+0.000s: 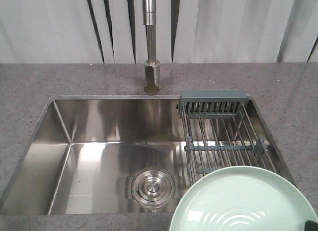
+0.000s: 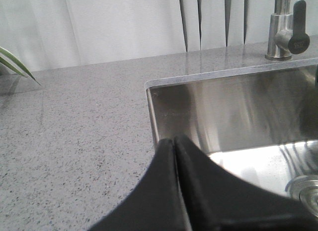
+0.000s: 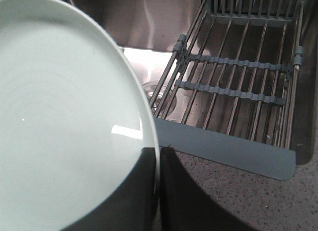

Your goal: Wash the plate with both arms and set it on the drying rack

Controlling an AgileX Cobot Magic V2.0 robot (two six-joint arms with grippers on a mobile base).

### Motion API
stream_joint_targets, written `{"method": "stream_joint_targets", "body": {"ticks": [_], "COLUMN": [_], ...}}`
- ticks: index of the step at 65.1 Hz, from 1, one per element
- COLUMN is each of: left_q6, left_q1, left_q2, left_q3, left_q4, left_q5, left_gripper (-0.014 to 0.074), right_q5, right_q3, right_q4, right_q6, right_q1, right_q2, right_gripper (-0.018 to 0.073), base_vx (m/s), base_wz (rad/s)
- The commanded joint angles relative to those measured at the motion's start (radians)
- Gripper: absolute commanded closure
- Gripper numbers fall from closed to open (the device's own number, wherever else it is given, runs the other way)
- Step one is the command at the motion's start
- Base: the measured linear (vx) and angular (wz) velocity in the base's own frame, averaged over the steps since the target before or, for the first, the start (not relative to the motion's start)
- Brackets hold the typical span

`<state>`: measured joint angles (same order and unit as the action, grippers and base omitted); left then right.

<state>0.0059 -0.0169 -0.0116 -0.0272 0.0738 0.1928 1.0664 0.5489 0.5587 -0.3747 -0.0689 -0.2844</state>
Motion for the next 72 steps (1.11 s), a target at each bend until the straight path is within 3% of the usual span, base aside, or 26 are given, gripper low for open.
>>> {"method": "stream_joint_targets", "body": {"ticks": [1,72], "left_q6": [-0.006,-0.006], "left_q1": [0.000,0.000], "left_q2": [-0.014,-0.014], "left_q3": [0.026,0.026], "left_q4": [0.003,0.003], "left_q5": [-0.071,-0.071], "left_gripper": [0.0603,0.0603], "right_q5": [-0.058,-0.058], "right_q3": [0.023,0.023], "right_q4": [0.029,0.029], "right_q6": [0.001,0.001], "right_q1": [-0.005,-0.005], "right_q2": [-0.011,-0.011], "right_gripper": [0.0564,0.0564], "base_vx": [0.05,0.03], "base_wz": [0.00,0.01]}}
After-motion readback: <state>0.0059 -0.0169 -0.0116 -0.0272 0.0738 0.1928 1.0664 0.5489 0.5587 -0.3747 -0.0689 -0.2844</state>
